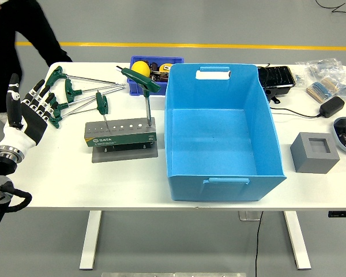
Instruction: Lift tool from toolbox,place it in box,lift tool from toolbox,place it in box
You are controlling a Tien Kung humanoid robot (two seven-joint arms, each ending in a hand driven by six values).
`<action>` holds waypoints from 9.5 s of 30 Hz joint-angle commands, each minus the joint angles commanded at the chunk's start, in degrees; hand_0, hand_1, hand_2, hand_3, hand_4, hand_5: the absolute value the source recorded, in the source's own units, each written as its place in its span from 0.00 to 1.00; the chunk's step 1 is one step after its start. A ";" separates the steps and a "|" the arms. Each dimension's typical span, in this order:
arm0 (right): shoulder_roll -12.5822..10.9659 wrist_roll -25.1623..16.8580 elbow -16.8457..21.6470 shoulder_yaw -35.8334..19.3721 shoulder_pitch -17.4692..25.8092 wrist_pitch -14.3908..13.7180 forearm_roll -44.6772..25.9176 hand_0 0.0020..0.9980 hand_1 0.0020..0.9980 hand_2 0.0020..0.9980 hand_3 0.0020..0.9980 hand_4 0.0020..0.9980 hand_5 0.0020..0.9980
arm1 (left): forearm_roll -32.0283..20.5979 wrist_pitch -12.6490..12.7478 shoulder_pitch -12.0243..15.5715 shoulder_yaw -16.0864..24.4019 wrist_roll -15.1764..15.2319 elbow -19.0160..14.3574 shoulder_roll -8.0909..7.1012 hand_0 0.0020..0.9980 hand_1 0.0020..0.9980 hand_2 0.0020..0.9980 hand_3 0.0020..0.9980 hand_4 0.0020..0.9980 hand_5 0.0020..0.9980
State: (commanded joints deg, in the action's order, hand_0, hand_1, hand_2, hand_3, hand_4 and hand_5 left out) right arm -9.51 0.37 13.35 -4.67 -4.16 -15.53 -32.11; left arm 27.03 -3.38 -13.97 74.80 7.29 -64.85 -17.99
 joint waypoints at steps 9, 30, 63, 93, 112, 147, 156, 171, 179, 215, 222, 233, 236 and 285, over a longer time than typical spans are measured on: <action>-0.04 0.02 0.02 0.03 -0.02 0.01 0.12 0.73 0.74 0.79 0.63 0.83 0.70 | -0.30 -0.44 -0.19 -0.38 -0.25 0.17 -0.10 1.00 1.00 1.00 0.96 0.92 1.00; -0.02 0.04 0.02 0.13 -0.03 -0.02 0.18 0.73 0.74 0.79 0.63 0.83 0.70 | -0.70 -0.09 -0.34 -0.65 0.35 0.47 0.10 1.00 1.00 1.00 0.96 0.92 1.00; -0.07 0.19 0.00 0.31 -0.08 -0.02 0.40 0.73 0.74 0.79 0.63 0.83 0.70 | 43.52 9.11 -4.80 -0.44 0.37 -7.74 -1.39 1.00 1.00 1.00 1.00 1.00 0.70; -0.30 0.18 0.15 2.33 -0.52 -0.23 -0.74 0.73 0.74 0.79 0.62 0.83 0.70 | 84.80 0.39 -31.55 -28.50 -3.29 -2.01 -2.57 1.00 1.00 1.00 1.00 1.00 0.43; -0.79 0.02 0.32 3.11 -1.09 -0.33 -0.63 0.73 0.74 0.79 0.61 0.83 0.70 | 83.09 3.87 -36.09 -34.13 -1.88 9.36 1.53 0.82 0.68 0.74 0.80 1.00 0.49; -1.12 -0.18 0.48 3.56 -1.91 -0.45 -0.06 0.73 0.74 0.78 0.61 0.83 0.70 | 86.12 11.94 -38.98 -39.62 -1.47 19.66 4.45 0.39 0.29 0.32 0.43 1.00 0.49; -1.12 -0.20 0.48 3.69 -1.96 -0.48 -0.14 0.73 0.74 0.78 0.61 0.83 0.70 | 81.29 11.74 -38.84 -39.84 -3.18 20.84 4.60 0.34 0.22 0.24 0.33 1.00 0.49; -1.38 -0.14 0.65 3.32 -1.65 -0.45 0.35 0.73 0.74 0.78 0.60 0.83 0.70 | 76.86 11.87 -38.28 -40.61 -3.60 21.84 5.16 0.31 0.13 0.17 0.24 1.00 0.49; -1.42 -0.17 0.63 3.49 -1.62 -0.52 0.27 0.73 0.73 0.78 0.60 0.83 0.70 | 76.18 12.44 -38.32 -40.70 -4.00 21.80 5.17 0.22 0.06 0.12 0.15 1.00 0.50; -1.17 -0.27 0.54 3.88 -1.46 -0.58 -0.07 0.72 0.73 0.78 0.60 0.83 0.70 | 72.08 14.01 -38.68 -39.66 -1.85 19.37 3.83 0.20 0.01 0.05 0.04 0.73 0.75; -1.14 -0.23 0.47 3.85 -1.19 -0.57 -0.10 0.72 0.73 0.78 0.60 0.83 0.70 | 72.32 14.25 -39.12 -39.56 -0.96 17.51 3.45 0.20 0.01 0.05 0.03 0.72 0.73; -0.99 -0.34 0.29 3.38 -0.59 -0.65 -0.24 0.72 0.73 0.78 0.60 0.83 0.70 | 73.18 15.34 -40.03 -39.73 1.00 14.76 2.43 0.20 0.01 0.05 0.03 0.70 0.70; -0.97 -0.36 0.28 3.30 -0.50 -0.67 -0.25 0.72 0.73 0.78 0.60 0.83 0.70 | 73.46 15.32 -40.46 -39.77 0.96 13.99 2.10 0.20 0.01 0.05 0.03 0.70 0.70; -1.24 -0.99 0.27 3.75 -0.68 -0.94 -0.46 0.72 0.72 0.77 0.59 0.82 0.70 | 67.26 12.66 -50.77 -43.26 -4.39 4.37 3.26 0.20 0.01 0.06 0.04 0.70 0.70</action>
State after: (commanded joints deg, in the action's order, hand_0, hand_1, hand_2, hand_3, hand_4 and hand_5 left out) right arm -10.76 -0.62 13.62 -0.91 -4.84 -16.48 -32.57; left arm 94.29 9.28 -64.74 31.54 2.89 -60.49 -14.73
